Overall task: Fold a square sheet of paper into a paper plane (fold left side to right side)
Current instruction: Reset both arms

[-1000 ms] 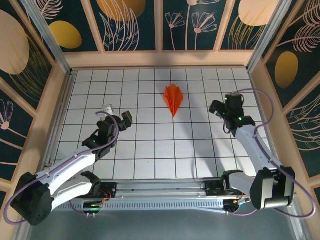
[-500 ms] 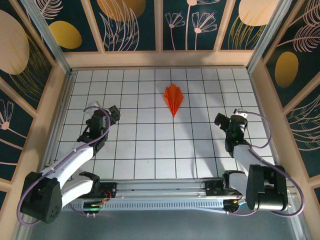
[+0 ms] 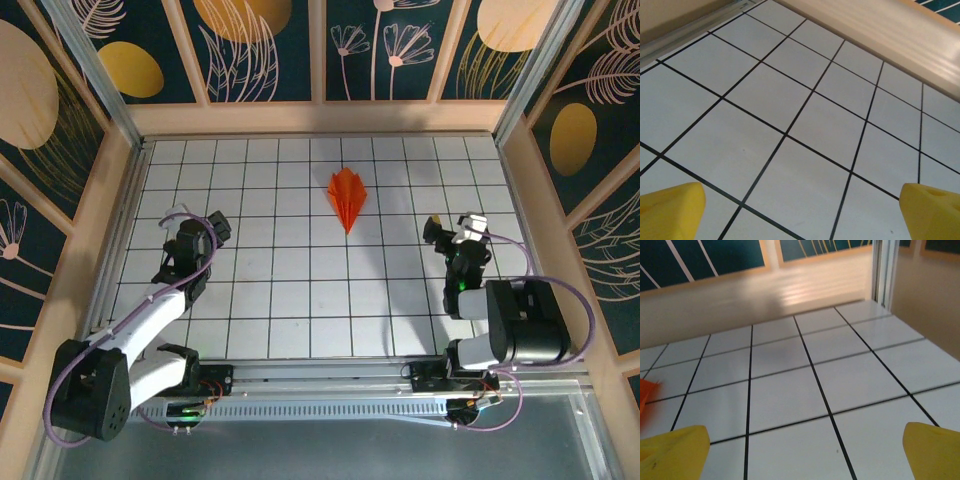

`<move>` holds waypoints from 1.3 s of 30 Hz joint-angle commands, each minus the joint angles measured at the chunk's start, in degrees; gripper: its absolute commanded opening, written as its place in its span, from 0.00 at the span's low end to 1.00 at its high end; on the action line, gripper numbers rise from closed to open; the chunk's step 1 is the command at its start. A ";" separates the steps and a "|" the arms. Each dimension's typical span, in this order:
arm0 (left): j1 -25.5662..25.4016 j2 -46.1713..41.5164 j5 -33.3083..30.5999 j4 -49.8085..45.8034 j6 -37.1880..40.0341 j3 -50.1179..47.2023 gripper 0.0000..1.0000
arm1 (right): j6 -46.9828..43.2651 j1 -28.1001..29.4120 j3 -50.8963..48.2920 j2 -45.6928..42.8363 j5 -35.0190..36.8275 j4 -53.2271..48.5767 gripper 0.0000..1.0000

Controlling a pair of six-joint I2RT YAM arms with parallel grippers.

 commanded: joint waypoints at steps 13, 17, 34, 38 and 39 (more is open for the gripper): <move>4.97 5.26 -5.65 19.76 17.02 -2.47 0.99 | 0.04 -1.64 1.58 7.10 -0.72 8.76 0.99; 5.05 6.18 -6.53 32.31 23.81 -6.22 0.99 | -0.29 -1.40 1.68 7.11 -0.30 8.82 0.99; 5.41 13.11 5.66 57.73 34.84 -16.87 0.99 | -0.76 -0.75 1.79 7.19 0.33 8.62 0.99; 6.18 14.44 7.34 59.02 35.81 -16.53 0.99 | -0.78 -0.82 1.84 7.19 0.39 8.62 0.99; 6.85 15.78 8.00 60.99 35.81 -16.84 0.99 | -0.76 -0.82 1.79 7.16 0.34 8.65 0.99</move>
